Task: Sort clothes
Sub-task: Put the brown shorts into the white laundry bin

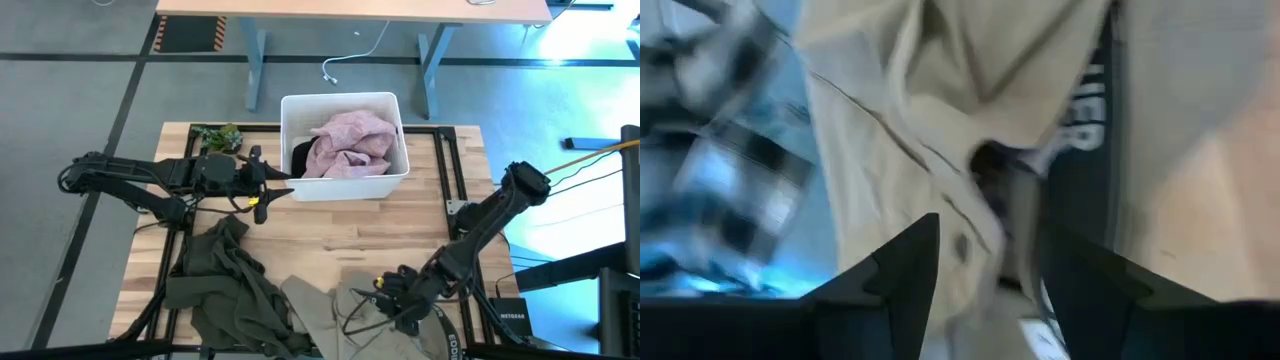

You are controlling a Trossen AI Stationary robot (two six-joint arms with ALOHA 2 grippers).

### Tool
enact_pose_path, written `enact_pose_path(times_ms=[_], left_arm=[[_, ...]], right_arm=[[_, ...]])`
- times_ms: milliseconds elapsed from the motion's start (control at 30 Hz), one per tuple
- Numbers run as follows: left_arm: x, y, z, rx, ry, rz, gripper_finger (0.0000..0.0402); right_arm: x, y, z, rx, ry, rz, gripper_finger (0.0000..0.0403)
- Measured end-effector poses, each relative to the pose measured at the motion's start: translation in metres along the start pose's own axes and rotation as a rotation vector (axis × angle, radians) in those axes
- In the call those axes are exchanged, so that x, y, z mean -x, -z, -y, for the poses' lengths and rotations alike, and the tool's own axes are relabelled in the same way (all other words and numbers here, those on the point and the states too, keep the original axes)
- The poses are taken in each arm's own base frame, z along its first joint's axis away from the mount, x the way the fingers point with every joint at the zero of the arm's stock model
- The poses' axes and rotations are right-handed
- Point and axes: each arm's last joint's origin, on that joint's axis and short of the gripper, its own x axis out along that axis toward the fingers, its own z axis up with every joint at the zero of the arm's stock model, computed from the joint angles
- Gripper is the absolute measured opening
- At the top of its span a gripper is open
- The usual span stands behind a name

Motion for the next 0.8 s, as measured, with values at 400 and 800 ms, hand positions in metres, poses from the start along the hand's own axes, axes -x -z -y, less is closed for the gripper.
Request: enact_pose_path(times_ms=[400,800], left_arm=[[0.000,0.001,0.000,0.007,0.000,-0.006,0.0149],[0.000,0.001,0.000,0.010,0.000,-0.009,0.0149]], right_arm=[[-0.044,0.001,0.003,0.021,-0.084,-0.006,0.0186],[-0.077,-0.018,0.017,0.205,-0.028,0.058,0.0148]])
